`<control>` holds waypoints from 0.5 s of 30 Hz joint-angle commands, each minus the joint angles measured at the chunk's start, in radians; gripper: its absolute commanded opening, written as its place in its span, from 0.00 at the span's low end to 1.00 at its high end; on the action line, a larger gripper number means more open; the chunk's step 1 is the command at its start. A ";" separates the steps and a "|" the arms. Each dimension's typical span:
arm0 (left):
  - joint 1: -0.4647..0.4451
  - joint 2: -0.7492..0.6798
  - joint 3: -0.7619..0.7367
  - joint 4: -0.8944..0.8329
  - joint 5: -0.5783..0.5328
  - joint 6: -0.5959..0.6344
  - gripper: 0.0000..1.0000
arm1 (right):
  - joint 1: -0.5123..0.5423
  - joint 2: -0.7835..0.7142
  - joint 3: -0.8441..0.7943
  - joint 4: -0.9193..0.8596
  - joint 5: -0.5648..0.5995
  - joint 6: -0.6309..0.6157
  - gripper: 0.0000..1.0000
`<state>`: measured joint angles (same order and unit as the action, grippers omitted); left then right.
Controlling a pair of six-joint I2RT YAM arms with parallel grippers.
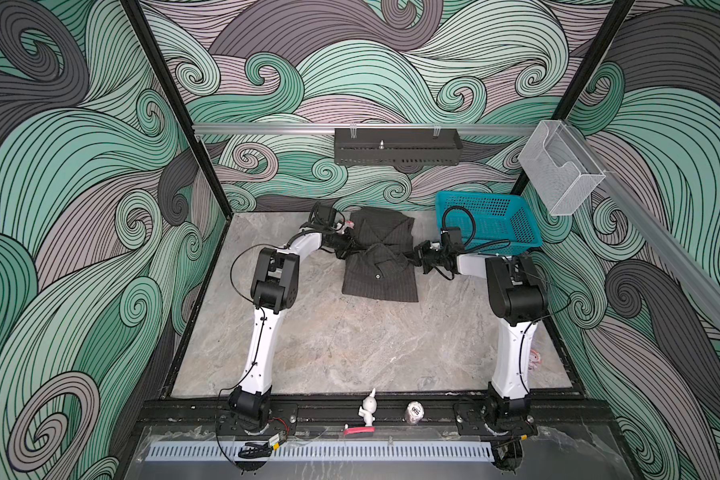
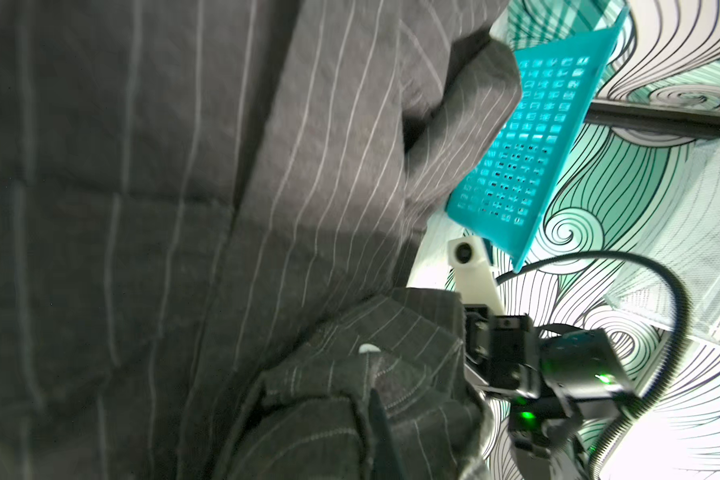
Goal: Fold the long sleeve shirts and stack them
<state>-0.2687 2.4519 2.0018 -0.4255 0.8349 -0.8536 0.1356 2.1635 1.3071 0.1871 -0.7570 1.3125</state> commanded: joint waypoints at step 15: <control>0.042 -0.213 0.013 -0.045 -0.042 0.049 0.57 | -0.015 -0.196 0.094 -0.333 0.146 -0.310 0.60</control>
<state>-0.2420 2.3772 2.0068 -0.4431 0.8177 -0.8497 0.1284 2.0567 1.3678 -0.0368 -0.6701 1.1152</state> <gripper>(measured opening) 0.566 0.592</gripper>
